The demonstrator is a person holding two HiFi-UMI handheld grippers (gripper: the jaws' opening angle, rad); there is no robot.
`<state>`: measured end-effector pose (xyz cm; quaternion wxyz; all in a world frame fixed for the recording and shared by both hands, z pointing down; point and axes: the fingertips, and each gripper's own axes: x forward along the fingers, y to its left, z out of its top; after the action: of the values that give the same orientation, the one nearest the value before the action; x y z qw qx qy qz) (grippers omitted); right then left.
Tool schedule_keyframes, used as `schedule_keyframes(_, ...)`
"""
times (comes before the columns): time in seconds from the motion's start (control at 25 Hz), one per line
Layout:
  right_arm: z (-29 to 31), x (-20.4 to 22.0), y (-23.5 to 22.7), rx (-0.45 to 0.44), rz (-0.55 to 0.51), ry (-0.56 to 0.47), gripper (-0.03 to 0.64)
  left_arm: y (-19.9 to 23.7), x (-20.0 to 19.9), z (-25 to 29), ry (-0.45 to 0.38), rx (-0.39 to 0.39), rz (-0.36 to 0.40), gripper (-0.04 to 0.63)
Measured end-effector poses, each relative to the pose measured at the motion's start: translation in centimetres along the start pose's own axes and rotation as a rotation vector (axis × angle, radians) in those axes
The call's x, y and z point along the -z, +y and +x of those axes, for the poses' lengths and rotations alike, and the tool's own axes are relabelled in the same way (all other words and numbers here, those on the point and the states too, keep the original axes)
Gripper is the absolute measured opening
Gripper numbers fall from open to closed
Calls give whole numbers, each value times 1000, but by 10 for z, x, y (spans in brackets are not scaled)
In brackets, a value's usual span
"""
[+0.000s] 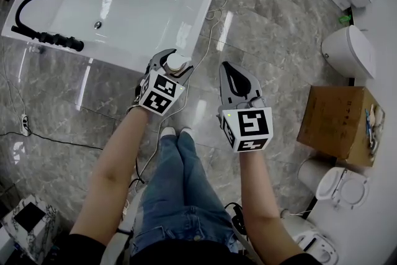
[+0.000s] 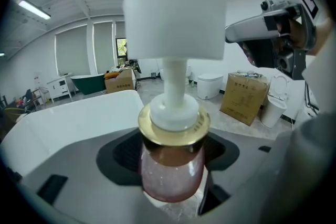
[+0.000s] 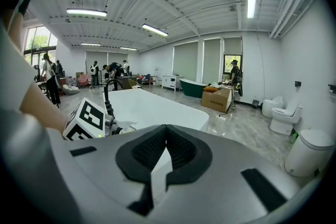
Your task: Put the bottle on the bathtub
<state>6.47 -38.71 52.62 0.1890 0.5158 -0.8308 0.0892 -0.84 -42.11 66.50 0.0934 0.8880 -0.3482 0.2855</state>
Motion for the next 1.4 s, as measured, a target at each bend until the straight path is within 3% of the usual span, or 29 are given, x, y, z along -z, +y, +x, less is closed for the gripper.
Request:
schedule_keyframes(0.16, -8, -7, 2, 1, -2, -8, 15, -4, -6, -3, -1, 11, -45, 389)
schedule_keyframes(0.32, -19, -16, 4, 1, -2, -18, 15, -6, -7, -15, 22, -1, -100, 428)
schedule_keyframes(0.88, -57, -57, 6, -14, 5, -62, 15, -10, -52, -84, -89, -100, -207, 427)
schedule_keyframes(1.4, -92, -106, 7, 2, 9, -131, 15, -4, -113, -148, -173, -161, -164, 426)
